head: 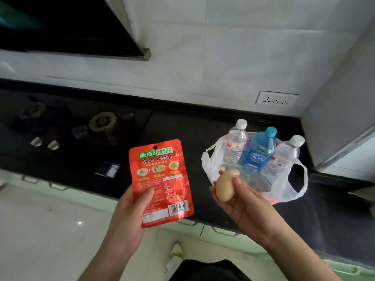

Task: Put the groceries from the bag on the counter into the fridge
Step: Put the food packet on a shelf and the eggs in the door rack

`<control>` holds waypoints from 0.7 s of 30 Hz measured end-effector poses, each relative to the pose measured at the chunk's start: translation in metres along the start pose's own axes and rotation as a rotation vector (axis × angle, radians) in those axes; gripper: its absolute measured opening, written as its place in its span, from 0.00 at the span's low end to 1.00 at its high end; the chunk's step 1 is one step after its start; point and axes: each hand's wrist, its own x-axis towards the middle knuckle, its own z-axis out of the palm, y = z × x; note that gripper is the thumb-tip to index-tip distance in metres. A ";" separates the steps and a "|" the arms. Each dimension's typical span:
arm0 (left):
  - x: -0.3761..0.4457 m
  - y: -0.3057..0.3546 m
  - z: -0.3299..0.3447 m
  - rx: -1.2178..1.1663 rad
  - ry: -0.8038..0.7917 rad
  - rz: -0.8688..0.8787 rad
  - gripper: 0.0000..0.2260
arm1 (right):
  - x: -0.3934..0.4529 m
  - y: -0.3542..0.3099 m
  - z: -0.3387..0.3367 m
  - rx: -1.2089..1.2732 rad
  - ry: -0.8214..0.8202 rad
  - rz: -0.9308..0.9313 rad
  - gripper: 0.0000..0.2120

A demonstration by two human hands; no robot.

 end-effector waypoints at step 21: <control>-0.197 -0.035 -0.157 -0.375 0.723 0.172 0.11 | -0.036 0.160 0.132 -0.435 -0.431 0.506 0.21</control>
